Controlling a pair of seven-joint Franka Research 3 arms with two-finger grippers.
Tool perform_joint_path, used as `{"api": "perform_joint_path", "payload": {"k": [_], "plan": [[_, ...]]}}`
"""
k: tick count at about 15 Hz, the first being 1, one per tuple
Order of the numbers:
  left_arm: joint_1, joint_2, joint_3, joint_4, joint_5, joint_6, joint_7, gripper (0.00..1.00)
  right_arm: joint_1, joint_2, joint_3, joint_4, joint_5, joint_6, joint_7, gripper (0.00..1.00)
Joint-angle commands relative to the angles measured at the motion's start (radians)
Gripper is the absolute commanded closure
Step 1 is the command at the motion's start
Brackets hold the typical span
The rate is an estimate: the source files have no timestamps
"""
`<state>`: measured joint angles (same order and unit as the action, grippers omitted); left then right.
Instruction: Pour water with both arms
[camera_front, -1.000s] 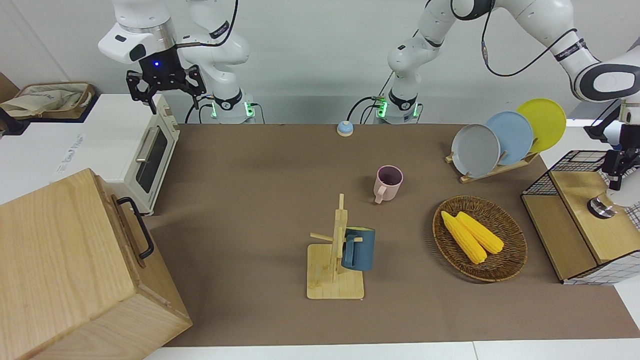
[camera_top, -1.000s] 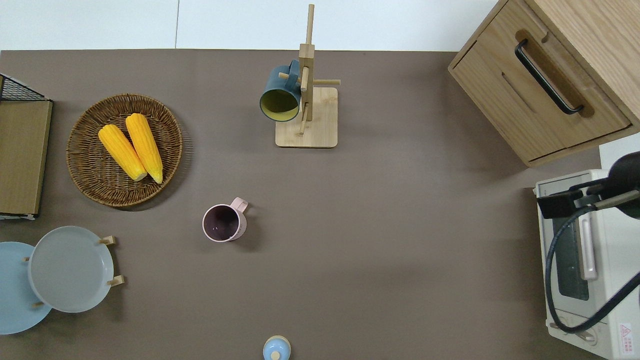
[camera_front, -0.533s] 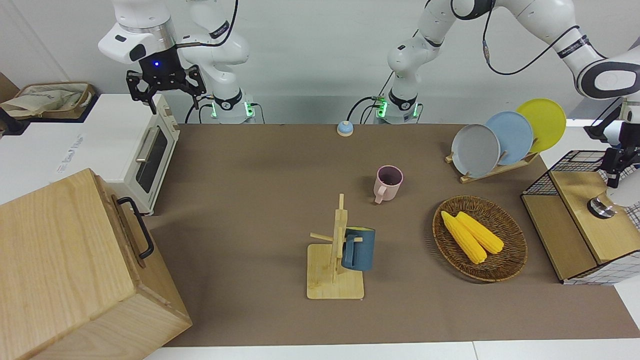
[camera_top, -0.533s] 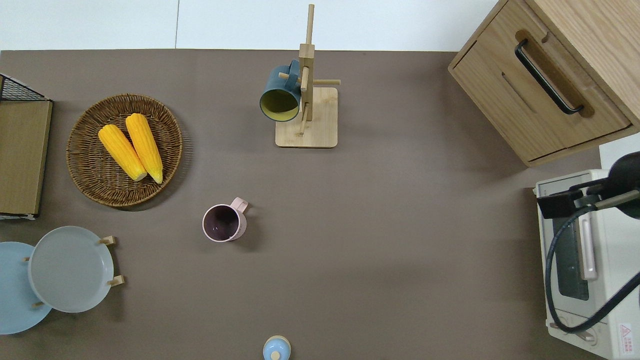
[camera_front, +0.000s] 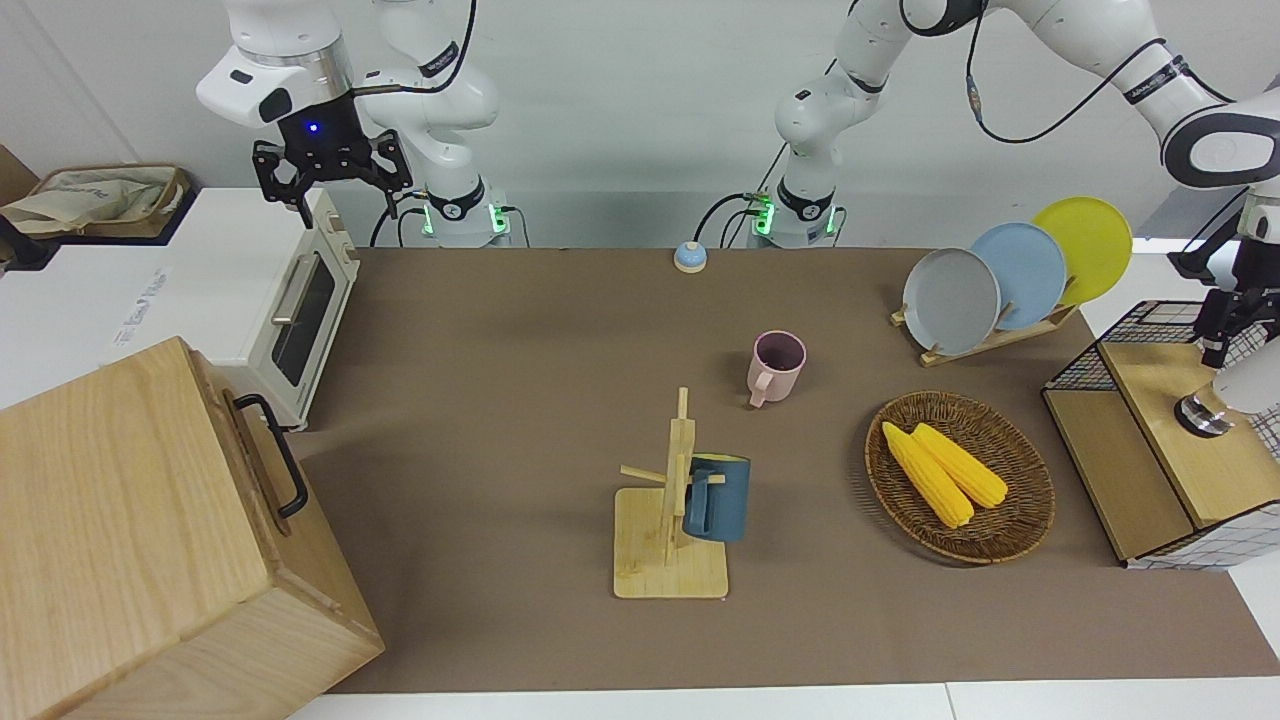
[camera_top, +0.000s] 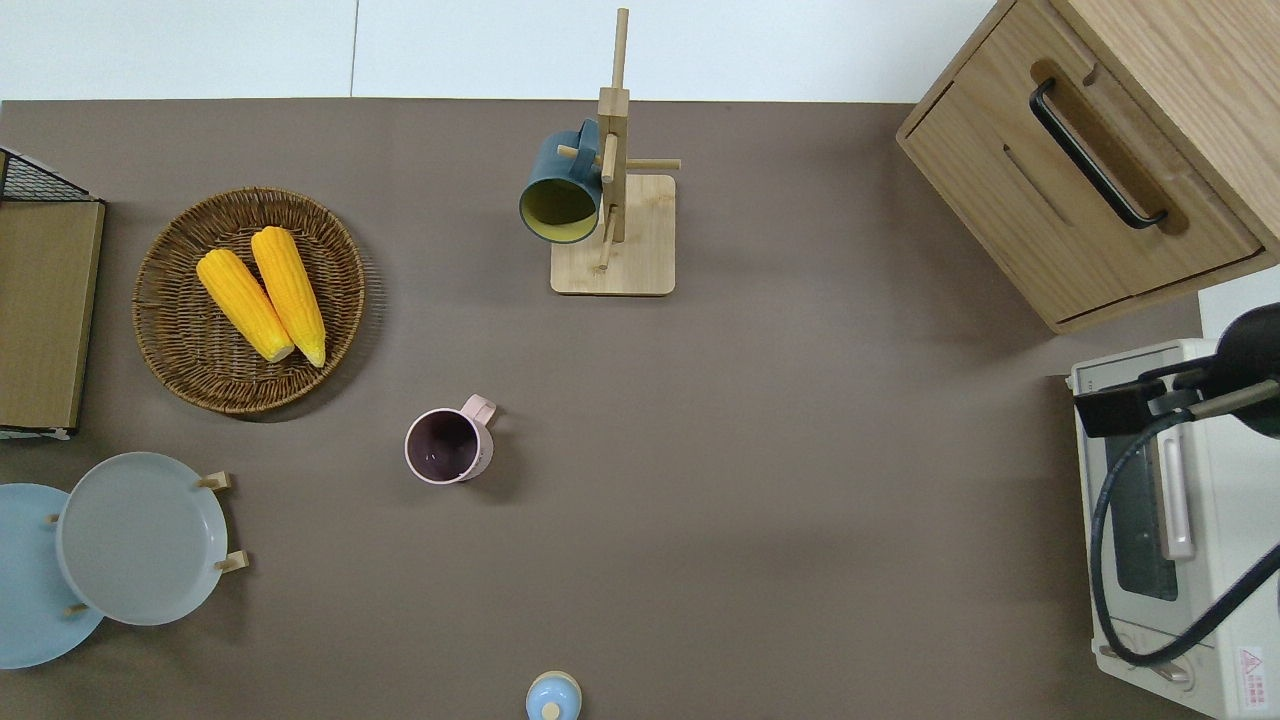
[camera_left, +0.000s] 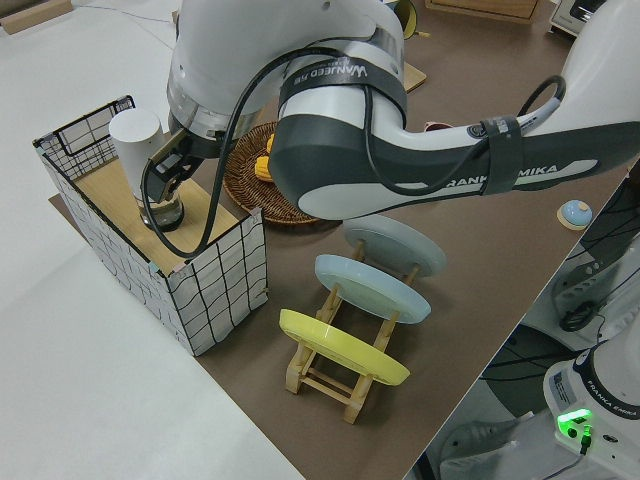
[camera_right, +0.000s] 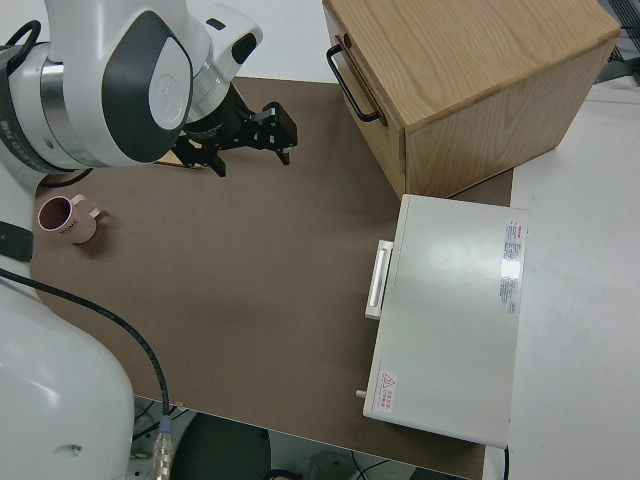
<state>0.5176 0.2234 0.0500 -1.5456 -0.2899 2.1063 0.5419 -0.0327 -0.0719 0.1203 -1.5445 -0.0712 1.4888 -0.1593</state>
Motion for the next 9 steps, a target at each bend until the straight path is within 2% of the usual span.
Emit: {"api": "perform_joint_path", "payload": {"k": [1, 5, 9], "plan": [[-0.071, -0.039, 0.022, 0.038, 0.109, -0.123, -0.129, 0.0, -0.003, -0.005, 0.001, -0.005, 0.001, -0.01, -0.017, 0.009], [-0.134, -0.104, 0.021, 0.036, 0.159, -0.234, -0.22, 0.0, -0.003, -0.005, 0.001, -0.005, 0.001, -0.01, -0.017, 0.009], [-0.25, -0.162, 0.019, 0.036, 0.224, -0.344, -0.341, 0.0, -0.003, -0.005, 0.001, -0.005, 0.001, -0.01, -0.017, 0.009]]}}
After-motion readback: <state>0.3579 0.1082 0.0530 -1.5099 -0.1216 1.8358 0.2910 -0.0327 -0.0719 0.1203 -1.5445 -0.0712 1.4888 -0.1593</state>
